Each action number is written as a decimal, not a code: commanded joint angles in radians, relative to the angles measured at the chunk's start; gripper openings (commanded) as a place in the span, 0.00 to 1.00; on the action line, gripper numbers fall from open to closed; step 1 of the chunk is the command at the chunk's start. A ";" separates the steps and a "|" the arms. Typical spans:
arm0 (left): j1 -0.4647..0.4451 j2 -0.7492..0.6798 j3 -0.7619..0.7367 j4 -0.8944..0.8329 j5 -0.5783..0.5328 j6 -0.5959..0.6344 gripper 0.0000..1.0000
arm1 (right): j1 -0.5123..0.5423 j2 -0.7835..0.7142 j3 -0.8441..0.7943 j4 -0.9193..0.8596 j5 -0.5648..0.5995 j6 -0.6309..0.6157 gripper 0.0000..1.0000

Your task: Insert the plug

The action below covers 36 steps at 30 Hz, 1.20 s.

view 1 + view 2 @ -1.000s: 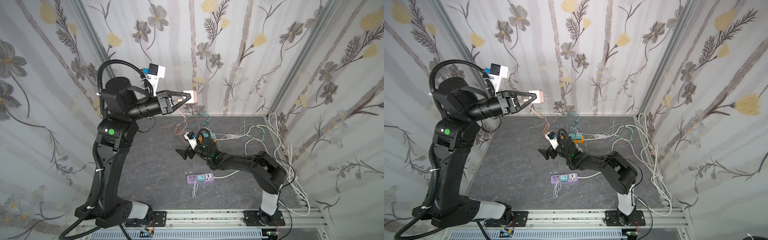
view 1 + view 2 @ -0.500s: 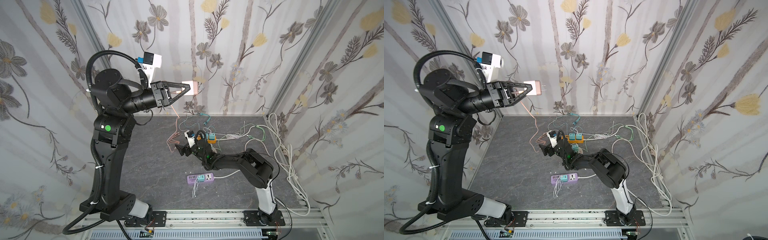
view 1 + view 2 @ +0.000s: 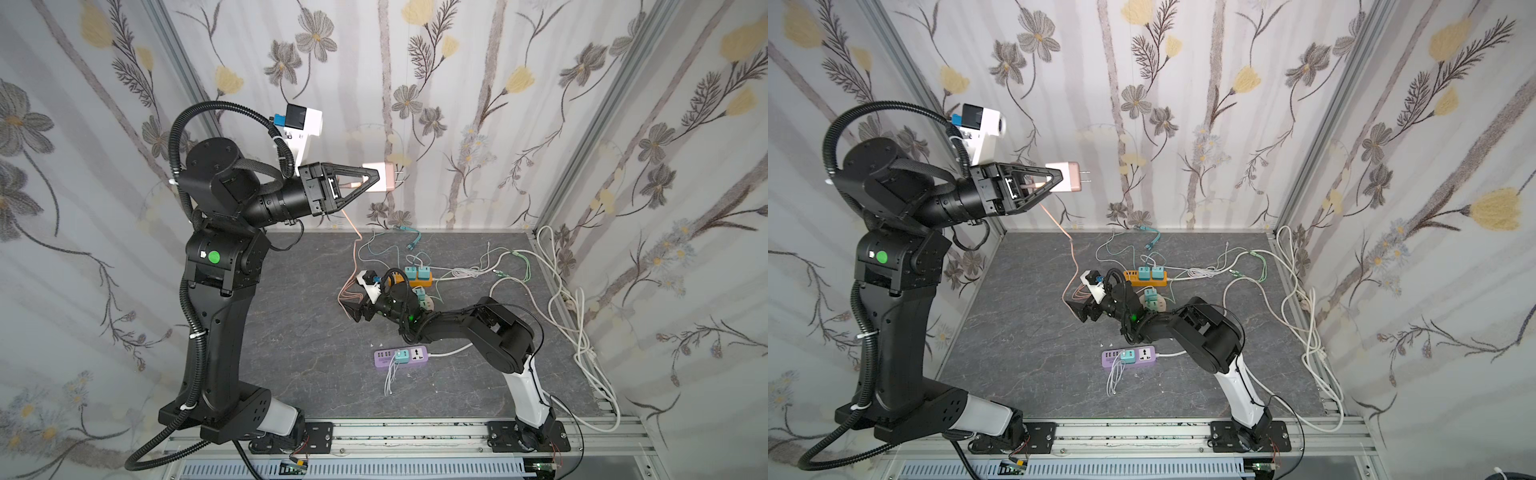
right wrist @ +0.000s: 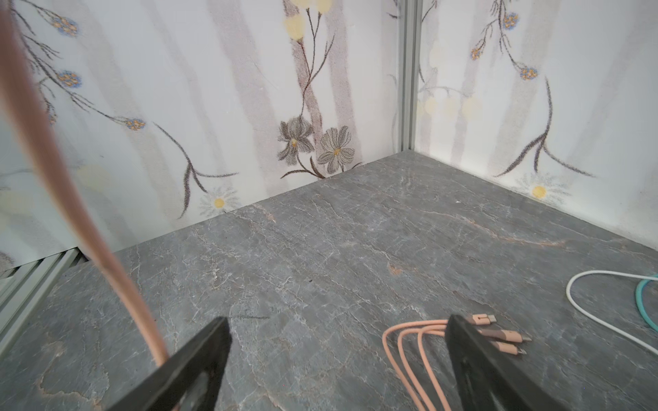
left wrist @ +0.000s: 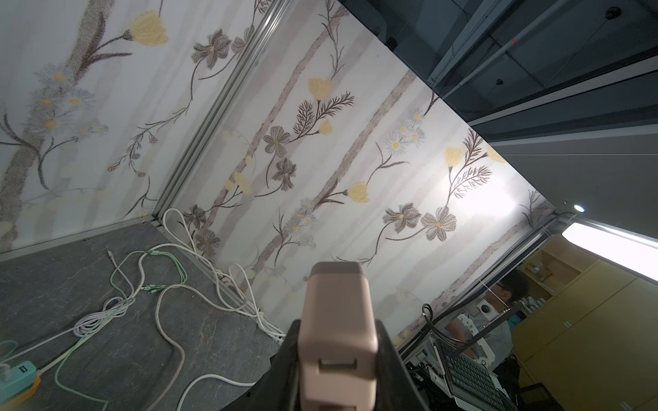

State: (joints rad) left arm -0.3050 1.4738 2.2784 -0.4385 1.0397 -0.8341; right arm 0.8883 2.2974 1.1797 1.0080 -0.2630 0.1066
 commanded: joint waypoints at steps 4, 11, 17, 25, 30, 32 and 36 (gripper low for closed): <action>0.004 -0.001 -0.007 0.046 0.013 0.005 0.00 | -0.006 -0.070 -0.075 0.066 0.091 0.002 0.92; 0.006 -0.003 -0.035 0.048 0.009 0.016 0.00 | -0.022 -0.106 -0.202 0.133 -0.029 0.027 0.93; 0.007 0.000 -0.033 0.053 0.004 0.013 0.00 | 0.004 -0.043 -0.129 0.077 -0.070 -0.029 0.93; 0.008 0.002 -0.044 0.050 0.003 0.019 0.00 | 0.012 -0.083 -0.195 0.133 -0.047 -0.039 0.92; 0.008 -0.003 -0.061 0.057 0.000 0.024 0.00 | 0.023 -0.128 -0.230 0.083 -0.046 -0.088 0.92; 0.009 -0.003 -0.062 0.058 0.000 0.024 0.00 | 0.033 -0.110 -0.206 0.058 -0.048 -0.100 0.92; 0.009 -0.001 -0.059 0.063 0.003 0.020 0.00 | 0.050 -0.063 -0.126 -0.041 0.007 -0.125 0.90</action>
State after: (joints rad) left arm -0.2977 1.4769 2.2169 -0.4374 1.0393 -0.8181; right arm 0.9314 2.2105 1.0134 1.0336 -0.3023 0.0166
